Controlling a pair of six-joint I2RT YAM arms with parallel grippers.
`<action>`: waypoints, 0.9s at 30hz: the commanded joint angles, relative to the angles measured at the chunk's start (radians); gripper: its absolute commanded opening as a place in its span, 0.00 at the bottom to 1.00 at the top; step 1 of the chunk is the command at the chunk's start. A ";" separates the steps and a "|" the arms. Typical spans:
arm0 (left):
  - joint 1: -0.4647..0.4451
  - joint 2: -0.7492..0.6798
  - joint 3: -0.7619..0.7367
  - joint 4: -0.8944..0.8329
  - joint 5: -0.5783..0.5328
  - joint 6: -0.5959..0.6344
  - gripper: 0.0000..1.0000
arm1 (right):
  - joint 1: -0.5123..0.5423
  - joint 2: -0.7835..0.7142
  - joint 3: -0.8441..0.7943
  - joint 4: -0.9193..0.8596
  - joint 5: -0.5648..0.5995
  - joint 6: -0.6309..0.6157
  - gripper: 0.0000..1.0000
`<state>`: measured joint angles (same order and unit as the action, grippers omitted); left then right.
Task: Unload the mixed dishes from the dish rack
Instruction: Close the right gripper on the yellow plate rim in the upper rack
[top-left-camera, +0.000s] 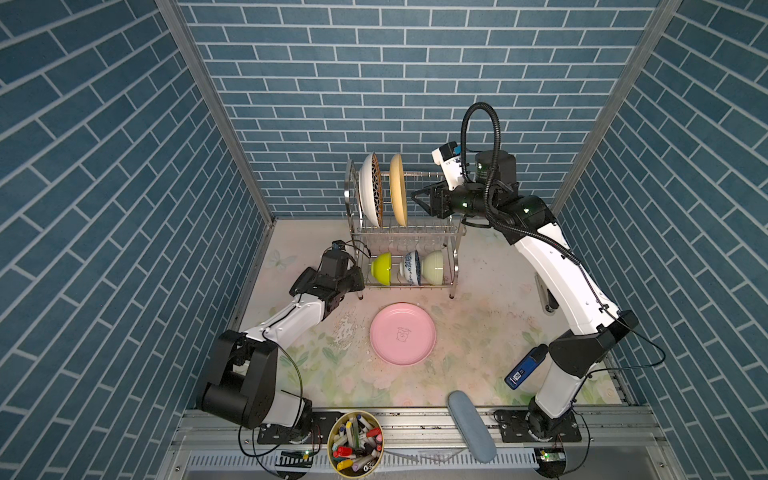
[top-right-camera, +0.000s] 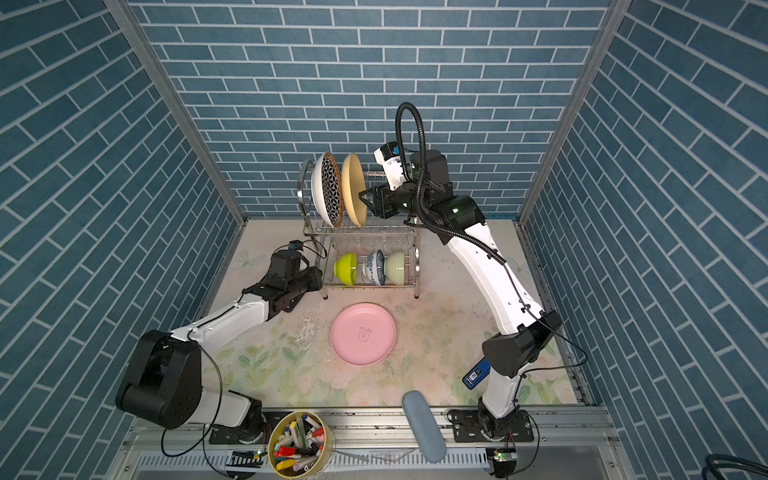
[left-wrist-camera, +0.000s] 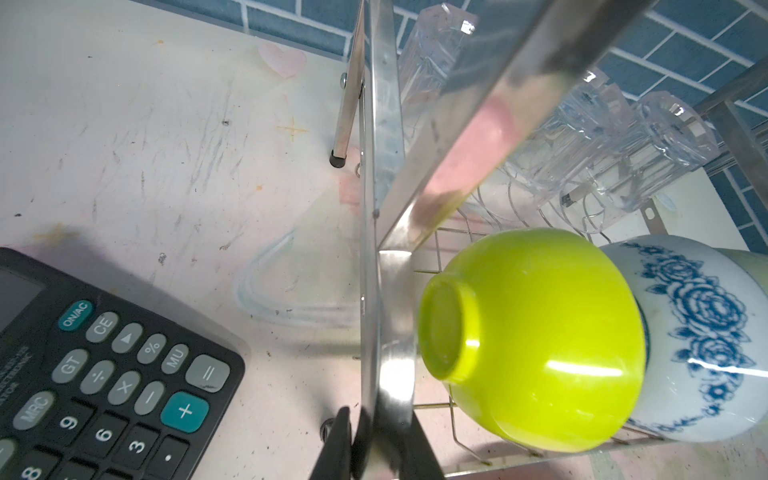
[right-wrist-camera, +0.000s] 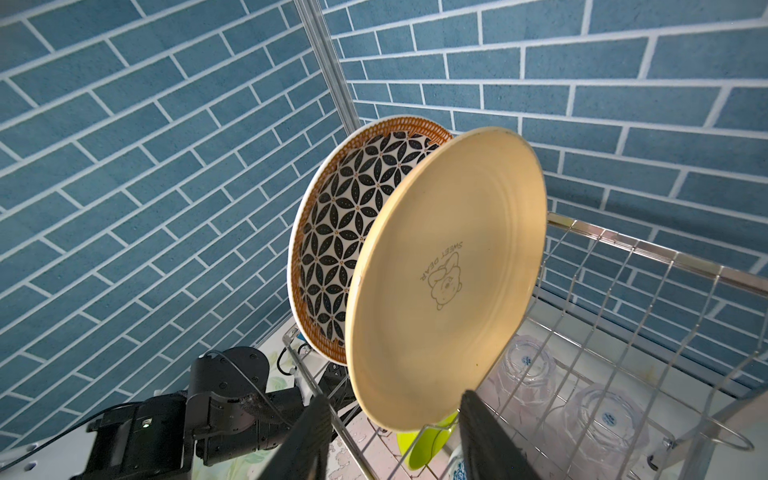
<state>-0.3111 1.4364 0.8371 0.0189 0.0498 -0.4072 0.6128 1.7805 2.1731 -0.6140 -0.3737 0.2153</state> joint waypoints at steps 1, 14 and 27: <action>0.009 -0.003 0.023 -0.013 -0.024 -0.018 0.19 | -0.006 0.018 0.071 0.015 -0.039 0.031 0.53; 0.009 -0.002 0.039 -0.022 -0.015 -0.024 0.19 | -0.004 0.134 0.203 0.026 -0.104 0.030 0.54; 0.009 0.005 0.043 -0.023 -0.016 -0.024 0.19 | -0.006 0.255 0.291 0.022 -0.199 0.036 0.48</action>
<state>-0.3122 1.4368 0.8494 -0.0029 0.0467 -0.3809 0.6106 2.0109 2.4050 -0.5999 -0.5304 0.2371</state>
